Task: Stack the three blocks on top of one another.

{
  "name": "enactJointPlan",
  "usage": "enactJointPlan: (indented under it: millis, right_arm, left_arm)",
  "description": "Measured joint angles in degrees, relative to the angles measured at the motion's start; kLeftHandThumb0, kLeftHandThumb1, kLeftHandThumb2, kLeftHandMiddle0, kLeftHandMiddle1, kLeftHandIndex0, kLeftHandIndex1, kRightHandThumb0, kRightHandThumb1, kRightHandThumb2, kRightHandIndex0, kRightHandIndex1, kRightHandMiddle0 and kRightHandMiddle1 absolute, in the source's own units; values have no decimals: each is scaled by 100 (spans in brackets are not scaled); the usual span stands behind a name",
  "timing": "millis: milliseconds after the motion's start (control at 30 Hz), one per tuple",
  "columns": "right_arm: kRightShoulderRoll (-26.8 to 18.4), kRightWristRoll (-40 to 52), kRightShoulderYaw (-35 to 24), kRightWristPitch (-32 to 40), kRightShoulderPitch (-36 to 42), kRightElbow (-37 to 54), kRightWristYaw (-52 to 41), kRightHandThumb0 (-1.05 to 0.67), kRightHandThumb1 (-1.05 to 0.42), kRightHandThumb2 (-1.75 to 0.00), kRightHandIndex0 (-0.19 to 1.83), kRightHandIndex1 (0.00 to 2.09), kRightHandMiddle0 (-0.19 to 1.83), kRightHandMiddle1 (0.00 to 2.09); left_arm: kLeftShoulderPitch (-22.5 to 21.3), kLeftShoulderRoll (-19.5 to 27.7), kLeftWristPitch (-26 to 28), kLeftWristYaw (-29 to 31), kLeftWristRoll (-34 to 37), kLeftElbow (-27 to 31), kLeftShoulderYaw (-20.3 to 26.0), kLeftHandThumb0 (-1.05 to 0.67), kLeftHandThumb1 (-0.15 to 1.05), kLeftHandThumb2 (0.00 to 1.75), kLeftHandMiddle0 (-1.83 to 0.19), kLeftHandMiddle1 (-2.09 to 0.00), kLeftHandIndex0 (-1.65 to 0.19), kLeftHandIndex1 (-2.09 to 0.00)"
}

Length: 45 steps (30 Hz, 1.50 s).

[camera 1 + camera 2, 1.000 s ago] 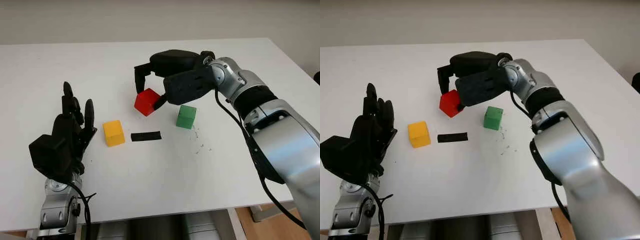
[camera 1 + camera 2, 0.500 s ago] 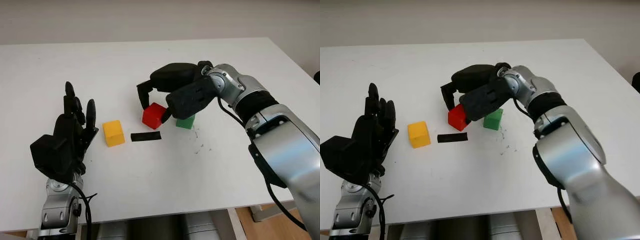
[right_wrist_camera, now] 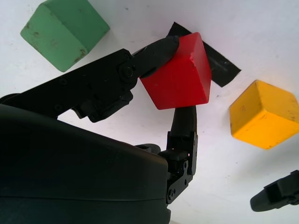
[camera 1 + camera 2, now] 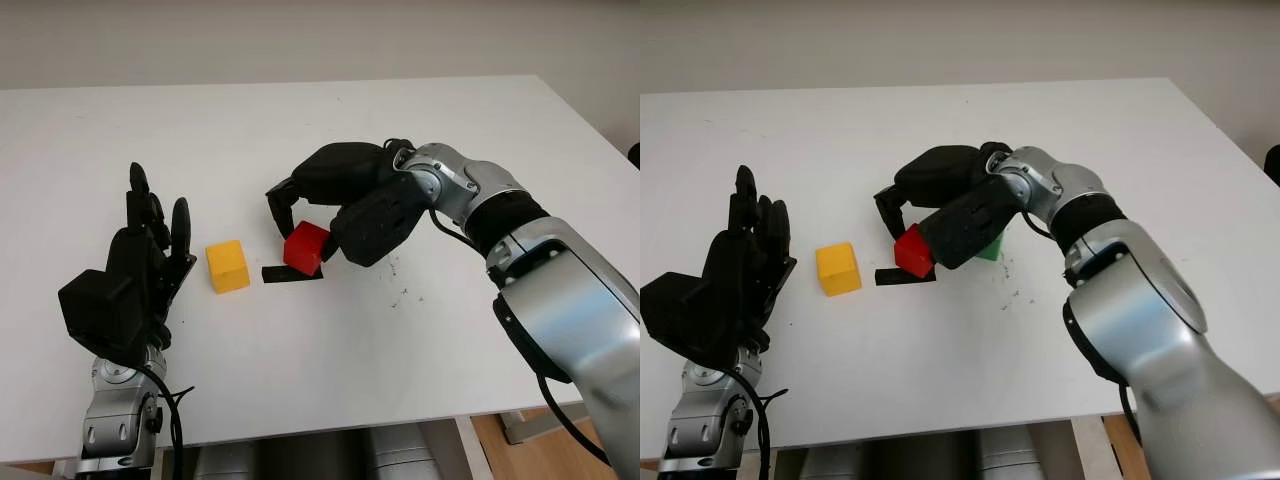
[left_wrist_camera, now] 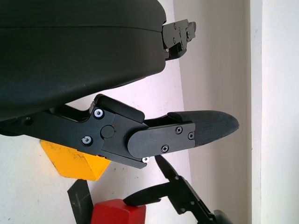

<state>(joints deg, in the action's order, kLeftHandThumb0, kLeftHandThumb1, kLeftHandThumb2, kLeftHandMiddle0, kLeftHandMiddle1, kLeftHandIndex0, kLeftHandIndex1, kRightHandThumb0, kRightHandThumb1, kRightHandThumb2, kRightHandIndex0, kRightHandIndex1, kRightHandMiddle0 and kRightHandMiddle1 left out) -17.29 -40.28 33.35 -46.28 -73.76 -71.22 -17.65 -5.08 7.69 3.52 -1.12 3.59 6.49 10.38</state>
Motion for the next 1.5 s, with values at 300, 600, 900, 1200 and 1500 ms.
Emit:
enactJointPlan:
  millis: [300, 600, 900, 1200, 1500]
  right_arm:
    - [162, -23, 55, 11, 7, -2, 36, -41, -93, -5, 33, 6, 38, 155]
    - [319, -61, 79, 221, 23, -56, 151, -42, -93, -5, 32, 6, 40, 155]
    - [357, -84, 80, 266, 23, -91, 110, -44, -93, -5, 30, 5, 40, 156]
    - [357, -102, 75, 303, 20, -90, 38, -55, -88, -4, 29, 5, 38, 144]
    - [354, -18, 59, 328, 21, -89, -205, -70, -86, -5, 16, 2, 14, 90]
  left_arm:
    - [1, 0, 0, -8, -16, 1, -3, -74, 105, 57, 19, 0, 19, 0]
    - [3, -1, -1, -7, -24, 2, -10, -77, 105, 57, 19, 0, 19, 0]
    - [14, -10, -6, -17, -59, 2, -20, -76, 105, 57, 19, 0, 19, 0]
    - [14, -10, -37, -11, -62, -2, -19, -75, 105, 58, 19, 0, 19, 0]
    - [11, -10, -38, -13, -58, -18, -19, -75, 105, 58, 19, 0, 19, 0]
